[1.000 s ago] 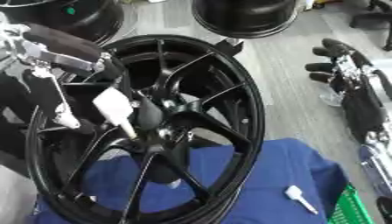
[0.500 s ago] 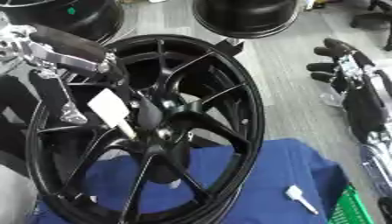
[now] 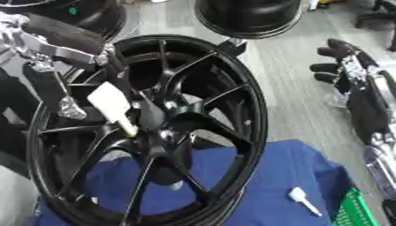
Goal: Pull the pin out of the wheel hub.
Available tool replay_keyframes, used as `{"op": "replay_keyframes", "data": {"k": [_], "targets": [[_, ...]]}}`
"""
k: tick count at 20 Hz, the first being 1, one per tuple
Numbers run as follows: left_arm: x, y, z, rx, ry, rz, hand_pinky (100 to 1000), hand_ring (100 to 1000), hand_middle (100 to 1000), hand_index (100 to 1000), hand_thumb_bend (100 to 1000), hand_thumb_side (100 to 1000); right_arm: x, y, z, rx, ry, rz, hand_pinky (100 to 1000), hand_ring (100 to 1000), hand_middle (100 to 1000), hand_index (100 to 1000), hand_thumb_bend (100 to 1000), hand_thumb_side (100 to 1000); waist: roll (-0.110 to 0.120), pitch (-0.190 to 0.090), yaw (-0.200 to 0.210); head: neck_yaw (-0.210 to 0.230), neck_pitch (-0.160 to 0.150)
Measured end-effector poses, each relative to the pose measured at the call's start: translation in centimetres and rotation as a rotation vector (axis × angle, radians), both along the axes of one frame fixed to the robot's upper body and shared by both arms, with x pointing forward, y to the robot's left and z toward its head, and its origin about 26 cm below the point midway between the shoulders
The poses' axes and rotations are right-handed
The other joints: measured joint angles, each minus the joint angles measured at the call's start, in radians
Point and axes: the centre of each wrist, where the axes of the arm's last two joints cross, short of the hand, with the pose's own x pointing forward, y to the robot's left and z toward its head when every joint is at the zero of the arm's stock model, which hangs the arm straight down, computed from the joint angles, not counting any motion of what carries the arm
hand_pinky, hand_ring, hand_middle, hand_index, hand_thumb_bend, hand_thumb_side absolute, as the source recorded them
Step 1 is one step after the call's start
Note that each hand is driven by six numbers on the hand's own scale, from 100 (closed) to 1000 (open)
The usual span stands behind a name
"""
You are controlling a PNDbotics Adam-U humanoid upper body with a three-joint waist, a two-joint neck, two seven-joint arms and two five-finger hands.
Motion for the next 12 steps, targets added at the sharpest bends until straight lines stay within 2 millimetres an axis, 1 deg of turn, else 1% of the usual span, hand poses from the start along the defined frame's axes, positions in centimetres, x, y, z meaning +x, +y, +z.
{"op": "replay_keyframes", "data": {"k": [3, 6, 8, 12], "targets": [[-1.7, 0.5, 2.1, -0.084, -0.079, -0.001, 683, 631, 480, 289, 253, 100, -0.1, -0.1, -0.1, 0.002, 0.002, -0.004, 802, 762, 821, 889, 100, 808, 0.0, 0.0, 0.008, -0.004, 0.0], [-2.7, 2.0, 3.6, -0.185, -0.136, 0.031, 679, 624, 476, 288, 254, 100, -0.1, -0.2, -0.3, 0.003, 0.008, -0.01, 802, 762, 821, 889, 100, 806, 0.0, 0.0, 0.016, -0.012, 0.0], [-3.0, 3.5, 4.0, -0.247, -0.161, 0.072, 679, 622, 476, 288, 252, 100, -0.2, -0.3, -0.3, 0.004, 0.005, -0.014, 802, 762, 821, 889, 100, 805, 0.0, 0.0, 0.021, -0.016, 0.0], [-3.1, 8.1, 4.2, -0.334, -0.208, 0.224, 683, 620, 476, 291, 261, 100, -0.2, -0.5, -0.2, 0.009, -0.004, -0.029, 802, 762, 821, 889, 100, 801, 0.0, 0.0, 0.033, -0.028, 0.0]]}}
